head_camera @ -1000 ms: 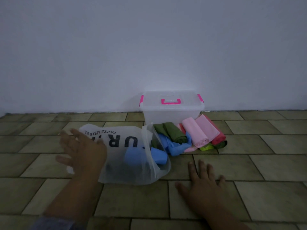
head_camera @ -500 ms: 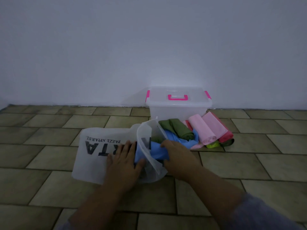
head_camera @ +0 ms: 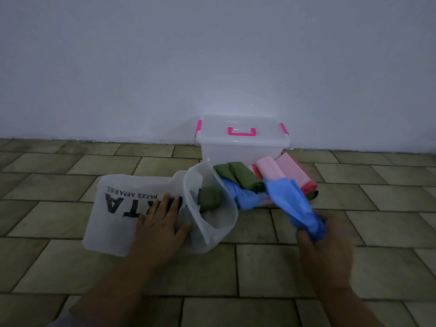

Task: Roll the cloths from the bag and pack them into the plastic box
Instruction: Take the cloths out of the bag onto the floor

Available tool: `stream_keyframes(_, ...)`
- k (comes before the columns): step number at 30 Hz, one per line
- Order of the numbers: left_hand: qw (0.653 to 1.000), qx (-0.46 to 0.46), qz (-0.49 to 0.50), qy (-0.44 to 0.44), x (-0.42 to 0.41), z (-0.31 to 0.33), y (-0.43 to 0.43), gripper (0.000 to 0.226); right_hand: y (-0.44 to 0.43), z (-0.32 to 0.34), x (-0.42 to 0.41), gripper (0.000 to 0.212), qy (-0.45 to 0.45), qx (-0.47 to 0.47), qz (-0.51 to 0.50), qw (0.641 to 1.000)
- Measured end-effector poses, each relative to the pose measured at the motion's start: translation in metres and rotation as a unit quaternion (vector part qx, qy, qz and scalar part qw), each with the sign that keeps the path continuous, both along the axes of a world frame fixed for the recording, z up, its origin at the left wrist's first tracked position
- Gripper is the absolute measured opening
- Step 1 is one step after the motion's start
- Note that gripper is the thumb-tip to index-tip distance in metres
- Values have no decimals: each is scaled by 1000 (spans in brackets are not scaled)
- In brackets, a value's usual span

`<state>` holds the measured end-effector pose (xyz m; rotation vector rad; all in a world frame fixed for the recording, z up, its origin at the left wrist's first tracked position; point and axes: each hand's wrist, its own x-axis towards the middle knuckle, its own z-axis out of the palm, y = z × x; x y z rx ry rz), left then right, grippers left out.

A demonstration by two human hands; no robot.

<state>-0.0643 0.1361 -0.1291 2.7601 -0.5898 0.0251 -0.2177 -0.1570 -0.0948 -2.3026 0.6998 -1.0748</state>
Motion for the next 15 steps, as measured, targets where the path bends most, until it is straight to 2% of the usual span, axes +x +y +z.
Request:
stream_keyframes(1,1000,4,-1,2,1,1,-1,80,-12,-3,-9,37,22,20,-63,998)
stream_keyframes(3,1000,11,-2,6,3,2,-1,81,-28,-7,-17,37,109,32,-125,986)
stream_keyframes(6,1000,17,-6,3,3,1,-2,83,-34,-4,-12,42,232,46,-111,965)
stream_keyframes(9,1000,16,-10,5,0,1,-3,84,-23,8,-2,52,269,1,-124,955)
stream_keyframes(10,1000,16,-11,6,0,1,-3,84,-15,12,3,54,239,-30,-104,965)
stream_keyframes(12,1000,17,-11,9,1,2,-3,83,8,24,16,43,129,-83,30,988)
stream_keyframes(13,1000,17,-12,12,1,3,-3,83,22,32,26,35,97,-90,124,983)
stream_keyframes(15,999,15,-20,21,2,4,-2,83,50,44,52,27,122,-89,280,948)
